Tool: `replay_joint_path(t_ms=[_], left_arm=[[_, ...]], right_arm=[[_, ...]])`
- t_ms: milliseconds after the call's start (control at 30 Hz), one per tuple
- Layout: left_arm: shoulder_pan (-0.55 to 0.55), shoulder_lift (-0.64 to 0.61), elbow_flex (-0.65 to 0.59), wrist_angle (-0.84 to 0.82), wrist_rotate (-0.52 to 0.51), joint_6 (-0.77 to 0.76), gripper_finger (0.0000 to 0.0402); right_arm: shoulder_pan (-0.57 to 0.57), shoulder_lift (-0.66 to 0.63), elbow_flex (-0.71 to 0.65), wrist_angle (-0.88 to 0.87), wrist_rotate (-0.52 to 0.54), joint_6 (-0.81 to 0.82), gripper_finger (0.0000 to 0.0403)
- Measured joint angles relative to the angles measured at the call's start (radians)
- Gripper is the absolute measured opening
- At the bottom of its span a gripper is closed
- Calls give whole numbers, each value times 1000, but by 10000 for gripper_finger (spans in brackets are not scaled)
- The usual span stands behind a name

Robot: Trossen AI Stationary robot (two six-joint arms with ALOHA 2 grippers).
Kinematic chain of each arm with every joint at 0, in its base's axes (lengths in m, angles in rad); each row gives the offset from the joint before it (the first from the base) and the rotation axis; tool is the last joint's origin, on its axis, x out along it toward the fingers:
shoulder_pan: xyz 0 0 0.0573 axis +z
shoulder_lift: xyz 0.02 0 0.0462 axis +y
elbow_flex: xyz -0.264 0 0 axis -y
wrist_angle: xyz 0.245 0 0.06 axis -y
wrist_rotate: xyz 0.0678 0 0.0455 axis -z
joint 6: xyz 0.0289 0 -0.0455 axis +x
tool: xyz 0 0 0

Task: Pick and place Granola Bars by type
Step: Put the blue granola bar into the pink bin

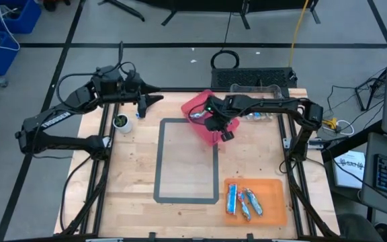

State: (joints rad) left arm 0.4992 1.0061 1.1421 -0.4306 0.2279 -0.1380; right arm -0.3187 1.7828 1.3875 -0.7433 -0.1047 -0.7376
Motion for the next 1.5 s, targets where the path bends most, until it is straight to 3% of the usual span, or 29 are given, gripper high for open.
replay_joint_path(t_ms=[367, 1033, 1333, 1500], left_arm=[[5, -67, -144, 48, -28, -57, 196], [5, -66, -154, 95, -38, -75, 196], [5, -66, -154, 90, -37, -80, 196], [5, -66, -153, 90, -37, -79, 196]], right_arm=[[0, 0, -102, 121, -3, -5, 3], [0, 28, -199, 200, -29, -37, 6], [-24, 30, -199, 191, -20, 27, 121], [-22, 23, -199, 193, 54, 16, 173]])
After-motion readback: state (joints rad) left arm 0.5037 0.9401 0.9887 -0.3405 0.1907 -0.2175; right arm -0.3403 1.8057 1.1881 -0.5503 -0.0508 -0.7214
